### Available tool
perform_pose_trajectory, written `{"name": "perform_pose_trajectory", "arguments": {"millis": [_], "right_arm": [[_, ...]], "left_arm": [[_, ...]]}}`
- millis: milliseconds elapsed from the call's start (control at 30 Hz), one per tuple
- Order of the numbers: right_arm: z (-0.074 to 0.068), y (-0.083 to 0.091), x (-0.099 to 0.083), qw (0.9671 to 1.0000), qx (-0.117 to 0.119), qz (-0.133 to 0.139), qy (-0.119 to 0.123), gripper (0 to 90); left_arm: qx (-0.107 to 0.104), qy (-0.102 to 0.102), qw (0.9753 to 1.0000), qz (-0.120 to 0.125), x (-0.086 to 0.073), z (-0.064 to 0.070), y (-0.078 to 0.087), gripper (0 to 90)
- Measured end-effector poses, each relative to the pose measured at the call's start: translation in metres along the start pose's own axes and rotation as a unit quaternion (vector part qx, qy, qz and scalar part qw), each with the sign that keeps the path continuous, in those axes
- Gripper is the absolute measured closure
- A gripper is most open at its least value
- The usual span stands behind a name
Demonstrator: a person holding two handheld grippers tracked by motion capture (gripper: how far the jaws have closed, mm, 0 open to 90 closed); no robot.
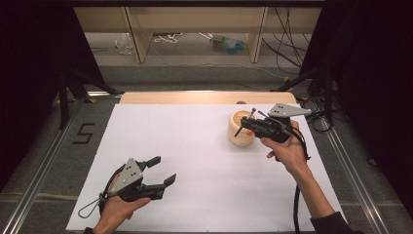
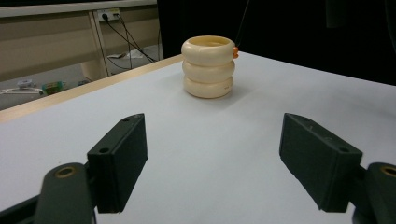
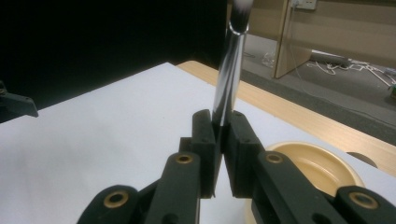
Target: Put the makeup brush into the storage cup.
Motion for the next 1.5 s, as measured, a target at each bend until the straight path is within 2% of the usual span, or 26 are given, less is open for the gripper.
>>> {"name": "perform_pose_trajectory", "arguments": {"millis": [233, 267, 333, 367, 433, 567, 667, 700, 733, 867, 900, 967, 1000, 1167, 1300, 1333, 1467, 1500], "right_arm": [[0.005, 0.001, 0.006, 1.0000, -0.001, 0.004, 0.005, 83.8], [0.006, 0.001, 0.007, 0.9999, -0.008, 0.007, 0.005, 83.8], [0.007, 0.001, 0.009, 1.0000, -0.005, 0.006, 0.006, 83.8], [0.007, 0.001, 0.011, 0.9999, -0.005, 0.009, 0.008, 83.8], [0.009, 0.001, 0.012, 0.9999, -0.009, 0.005, 0.010, 83.8], [0.011, 0.003, 0.015, 0.9998, -0.012, 0.004, 0.012, 83.8], [0.013, 0.003, 0.018, 0.9998, -0.013, 0.010, 0.012, 83.8], [0.014, 0.003, 0.018, 0.9998, -0.015, 0.007, 0.012, 83.8], [0.015, 0.003, 0.019, 0.9997, -0.020, 0.009, 0.012, 83.8], [0.018, 0.005, 0.023, 0.9995, -0.021, 0.009, 0.019, 83.8], [0.020, 0.005, 0.023, 0.9995, -0.025, 0.008, 0.015, 83.8], [0.023, 0.006, 0.023, 0.9994, -0.030, 0.008, 0.016, 83.8], [0.023, 0.006, 0.023, 0.9994, -0.028, 0.012, 0.015, 83.8], [0.029, 0.011, 0.027, 0.9989, -0.038, 0.021, 0.018, 83.8], [0.031, 0.012, 0.027, 0.9989, -0.040, 0.017, 0.016, 83.8], [0.033, 0.012, 0.027, 0.9986, -0.043, 0.020, 0.022, 83.8], [0.036, 0.012, 0.027, 0.9985, -0.047, 0.023, 0.015, 83.8], [0.039, 0.012, 0.028, 0.9981, -0.050, 0.024, 0.025, 83.8]], "left_arm": [[0.000, 0.006, 1.0000, -0.001, 0.000, 0.000, 0.000, 23.6], [0.000, 0.002, 1.0000, 0.000, 0.000, 0.000, 0.000, 23.6], [-0.004, -0.002, 1.0000, 0.001, 0.000, 0.000, 0.000, 23.6], [0.000, 0.008, 1.0000, -0.002, 0.000, 0.001, 0.000, 23.6], [-0.002, -0.001, 1.0000, 0.000, 0.000, 0.000, 0.000, 23.6], [-0.001, 0.001, 1.0000, 0.001, 0.000, 0.000, 0.000, 23.7], [-0.004, -0.005, 1.0000, 0.002, 0.000, 0.000, 0.000, 23.7], [-0.002, 0.007, 1.0000, -0.001, 0.000, 0.001, 0.000, 23.7], [-0.001, 0.008, 1.0000, -0.002, 0.000, 0.001, 0.000, 23.7], [-0.004, -0.004, 1.0000, 0.001, 0.000, 0.000, 0.000, 23.7], [-0.001, 0.002, 1.0000, 0.000, 0.000, 0.000, 0.000, 23.7], [-0.005, -0.004, 1.0000, 0.002, 0.000, 0.000, 0.000, 23.7], [-0.002, 0.003, 1.0000, -0.001, -0.001, 0.001, 0.000, 23.9], [-0.003, 0.001, 1.0000, -0.002, -0.001, 0.002, -0.001, 23.9], [-0.003, 0.002, 1.0000, -0.001, -0.001, 0.001, -0.001, 23.9], [-0.003, 0.002, 1.0000, -0.001, -0.001, 0.002, -0.001, 23.9], [-0.003, 0.002, 1.0000, -0.001, -0.001, 0.001, 0.000, 23.9], [-0.002, 0.002, 1.0000, -0.001, -0.001, 0.001, -0.001, 23.9]]}}
Point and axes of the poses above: each handheld gripper's, and its own axes: y roughly backward along the jaws, x roughly out of its top, z roughly to its right, the point moved 8 cm from there along -y, roughly forward along the jaws, and after that the axes turned 15 degrees about x, right-handed, at the moved point
